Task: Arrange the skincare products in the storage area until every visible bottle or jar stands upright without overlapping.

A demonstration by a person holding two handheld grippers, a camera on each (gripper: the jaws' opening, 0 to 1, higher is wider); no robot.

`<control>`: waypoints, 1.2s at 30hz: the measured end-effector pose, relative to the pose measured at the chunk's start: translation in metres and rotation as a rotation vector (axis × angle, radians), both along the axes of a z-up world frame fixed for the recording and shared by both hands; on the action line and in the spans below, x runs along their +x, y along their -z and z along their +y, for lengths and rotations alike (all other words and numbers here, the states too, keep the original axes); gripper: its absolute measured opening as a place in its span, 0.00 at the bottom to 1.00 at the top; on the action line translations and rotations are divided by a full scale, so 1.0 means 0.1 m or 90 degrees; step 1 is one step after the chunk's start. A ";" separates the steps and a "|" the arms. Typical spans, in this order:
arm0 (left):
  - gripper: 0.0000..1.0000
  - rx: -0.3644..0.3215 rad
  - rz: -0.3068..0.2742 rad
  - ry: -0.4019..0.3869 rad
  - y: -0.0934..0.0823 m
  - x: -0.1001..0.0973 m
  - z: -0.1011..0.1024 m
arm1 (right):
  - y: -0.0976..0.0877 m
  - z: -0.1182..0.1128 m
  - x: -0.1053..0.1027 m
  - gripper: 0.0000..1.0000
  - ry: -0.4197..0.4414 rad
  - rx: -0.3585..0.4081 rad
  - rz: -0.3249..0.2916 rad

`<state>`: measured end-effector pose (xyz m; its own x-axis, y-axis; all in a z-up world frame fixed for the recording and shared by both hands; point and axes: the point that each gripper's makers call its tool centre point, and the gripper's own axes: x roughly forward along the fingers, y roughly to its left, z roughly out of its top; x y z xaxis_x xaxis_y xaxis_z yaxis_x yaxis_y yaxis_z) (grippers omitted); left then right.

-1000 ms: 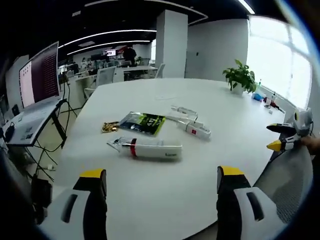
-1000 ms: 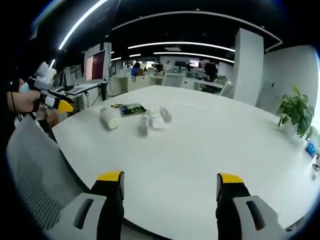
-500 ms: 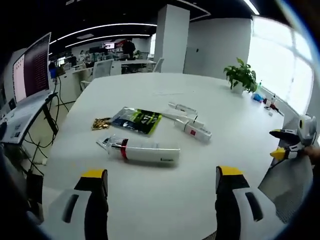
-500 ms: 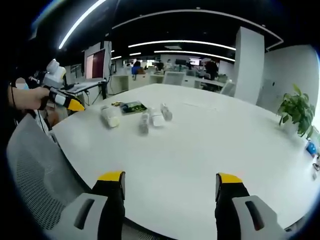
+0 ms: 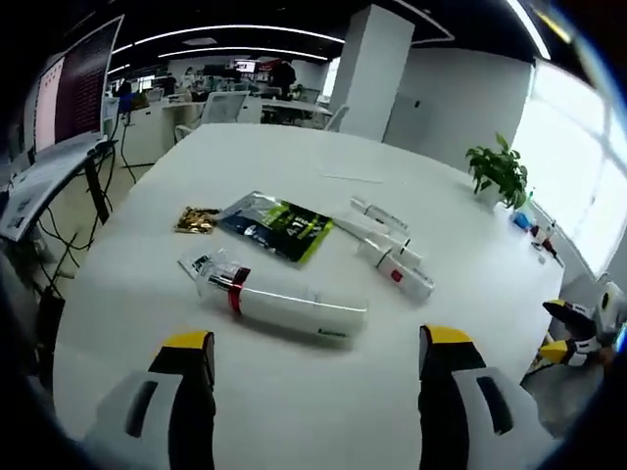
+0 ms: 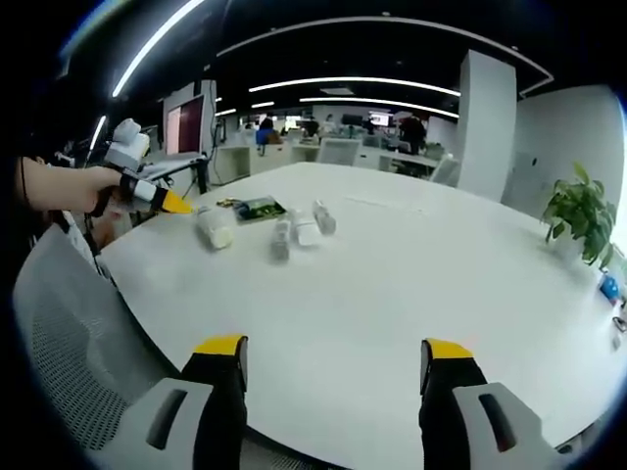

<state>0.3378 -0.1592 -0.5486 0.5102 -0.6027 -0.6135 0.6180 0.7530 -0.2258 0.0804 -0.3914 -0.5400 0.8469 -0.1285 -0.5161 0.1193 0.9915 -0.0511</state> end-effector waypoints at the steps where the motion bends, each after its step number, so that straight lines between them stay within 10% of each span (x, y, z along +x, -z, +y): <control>1: 0.78 0.001 0.008 -0.005 0.02 0.03 -0.02 | 0.01 0.00 0.00 0.76 -0.001 0.000 0.001; 15: 0.80 0.014 0.073 -0.104 0.21 0.31 -0.11 | 0.03 0.01 -0.01 0.73 -0.004 0.004 0.007; 36: 0.72 0.079 0.063 -0.121 0.39 0.45 -0.22 | 0.08 0.01 -0.02 0.71 -0.010 0.009 0.020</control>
<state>0.3826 -0.1814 -0.5873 0.5409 -0.4183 -0.7297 0.4417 0.8796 -0.1768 0.0783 -0.3901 -0.5481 0.8318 -0.1074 -0.5447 0.1015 0.9940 -0.0411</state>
